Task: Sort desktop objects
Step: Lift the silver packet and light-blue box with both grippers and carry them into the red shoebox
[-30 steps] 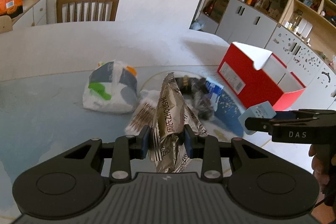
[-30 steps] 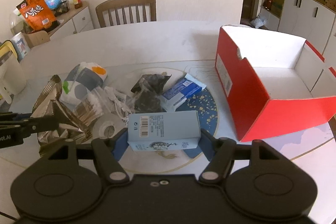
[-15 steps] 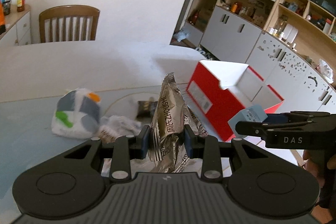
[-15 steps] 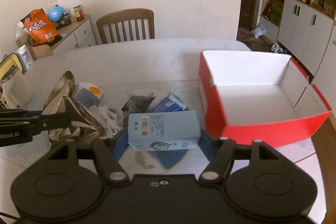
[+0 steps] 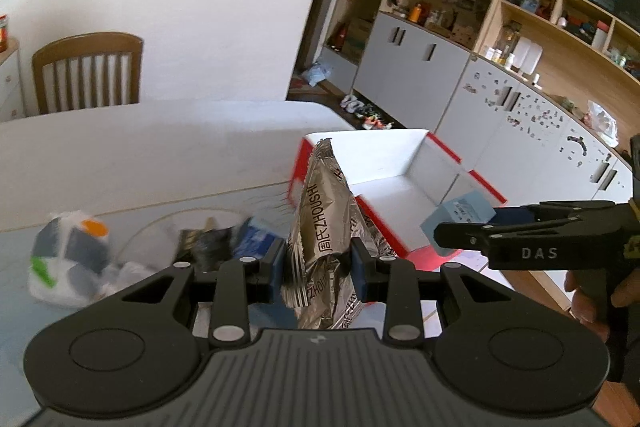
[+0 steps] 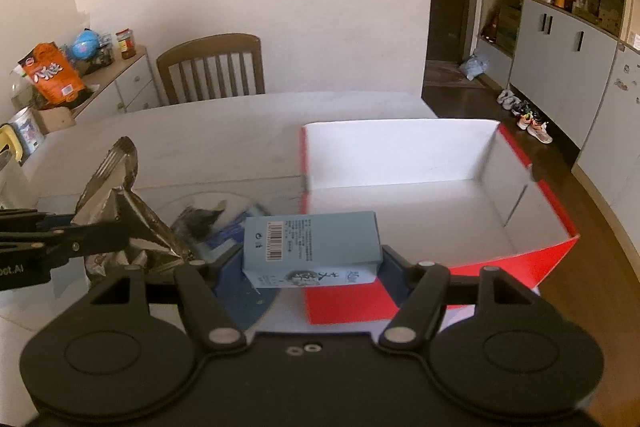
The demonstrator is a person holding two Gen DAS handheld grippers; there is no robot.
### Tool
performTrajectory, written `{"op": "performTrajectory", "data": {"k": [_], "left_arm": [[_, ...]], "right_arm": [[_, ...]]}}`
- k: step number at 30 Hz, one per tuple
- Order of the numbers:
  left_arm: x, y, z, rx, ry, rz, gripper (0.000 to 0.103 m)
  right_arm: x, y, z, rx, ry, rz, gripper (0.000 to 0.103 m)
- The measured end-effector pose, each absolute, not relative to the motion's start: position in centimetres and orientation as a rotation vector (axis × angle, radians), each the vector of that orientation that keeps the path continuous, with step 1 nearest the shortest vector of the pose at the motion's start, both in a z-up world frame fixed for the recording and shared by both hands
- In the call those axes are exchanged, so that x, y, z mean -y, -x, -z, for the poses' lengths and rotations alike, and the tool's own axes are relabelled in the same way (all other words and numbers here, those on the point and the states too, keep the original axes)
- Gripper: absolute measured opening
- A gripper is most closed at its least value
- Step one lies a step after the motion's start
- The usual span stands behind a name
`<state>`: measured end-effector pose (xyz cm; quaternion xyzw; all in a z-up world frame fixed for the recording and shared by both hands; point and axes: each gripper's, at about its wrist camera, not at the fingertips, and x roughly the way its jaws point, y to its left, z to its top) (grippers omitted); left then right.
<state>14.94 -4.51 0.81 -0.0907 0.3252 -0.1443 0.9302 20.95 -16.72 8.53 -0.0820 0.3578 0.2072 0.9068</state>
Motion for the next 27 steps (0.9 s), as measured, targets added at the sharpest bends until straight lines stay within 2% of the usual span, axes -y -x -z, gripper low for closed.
{"op": "performTrajectory", "data": {"k": [17, 27], "left_arm": [[15.0, -21.2, -2.4, -0.646, 0.136, 0.346, 0.031], [18.7, -26.0, -1.0, -0.692, 0.052, 0.354, 0.031]], "right_arm": [[23.7, -27.3, -8.4, -0.728, 0.201, -0.406, 0.070], [25.9, -31.3, -7.0, -0.758, 0.245, -0.420, 0.070]]}}
